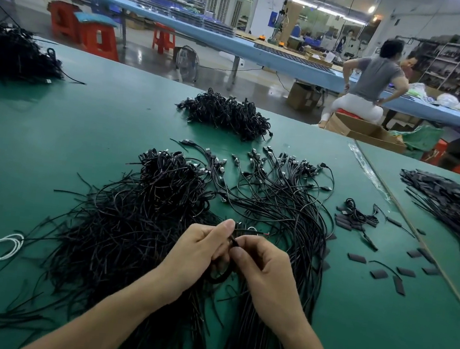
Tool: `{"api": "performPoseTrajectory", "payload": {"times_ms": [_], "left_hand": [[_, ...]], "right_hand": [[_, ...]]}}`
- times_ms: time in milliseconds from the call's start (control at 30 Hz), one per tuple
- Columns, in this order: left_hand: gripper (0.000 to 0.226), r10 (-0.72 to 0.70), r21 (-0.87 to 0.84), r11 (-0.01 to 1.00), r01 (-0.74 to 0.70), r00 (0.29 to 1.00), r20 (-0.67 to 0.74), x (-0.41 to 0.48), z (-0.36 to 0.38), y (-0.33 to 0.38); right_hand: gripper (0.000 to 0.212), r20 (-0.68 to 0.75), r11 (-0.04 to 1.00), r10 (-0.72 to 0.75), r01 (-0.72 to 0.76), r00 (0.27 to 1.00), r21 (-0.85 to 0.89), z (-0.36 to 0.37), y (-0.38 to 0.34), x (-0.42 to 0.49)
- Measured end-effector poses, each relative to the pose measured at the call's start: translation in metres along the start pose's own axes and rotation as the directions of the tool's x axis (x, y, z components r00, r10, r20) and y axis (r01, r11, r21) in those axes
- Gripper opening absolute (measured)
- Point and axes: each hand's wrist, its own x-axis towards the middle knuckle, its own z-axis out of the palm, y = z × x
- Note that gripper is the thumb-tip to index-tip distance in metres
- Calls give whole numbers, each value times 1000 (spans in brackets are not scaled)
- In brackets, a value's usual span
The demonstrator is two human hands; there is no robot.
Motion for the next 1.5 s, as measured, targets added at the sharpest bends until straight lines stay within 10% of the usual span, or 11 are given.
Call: {"api": "performPoseTrajectory", "payload": {"times_ms": [300, 600, 767, 1233, 1367, 1500], "left_hand": [[37, -295, -358, 893, 271, 955, -12, 0, 11, 2], [55, -173, -11, 985, 173, 984, -49, -2, 1, -9], [58, -182, -93, 981, 169, 969, -168, 2, -12, -6], [71, -157, 26, 986, 163, 973, -172, 3, -14, 3], [63, -159, -16, 987, 159, 974, -158, 3, -13, 7], [61, -107, -52, 994, 101, 987, -118, 0, -11, 12]], "right_hand": [[24, -187, 993, -104, 93, 977, -70, 16, -5, 2], [9, -60, 893, -30, 0, 998, -450, -11, 0, 4], [19, 24, 587, 186, -92, 982, -804, -21, 18, -10], [15, 195, 478, 286, 37, 938, -878, -27, 29, -7], [15, 211, 570, 185, 70, 960, -819, -26, 28, -6], [19, -39, 887, 68, -78, 997, -455, -22, 12, -4]]}}
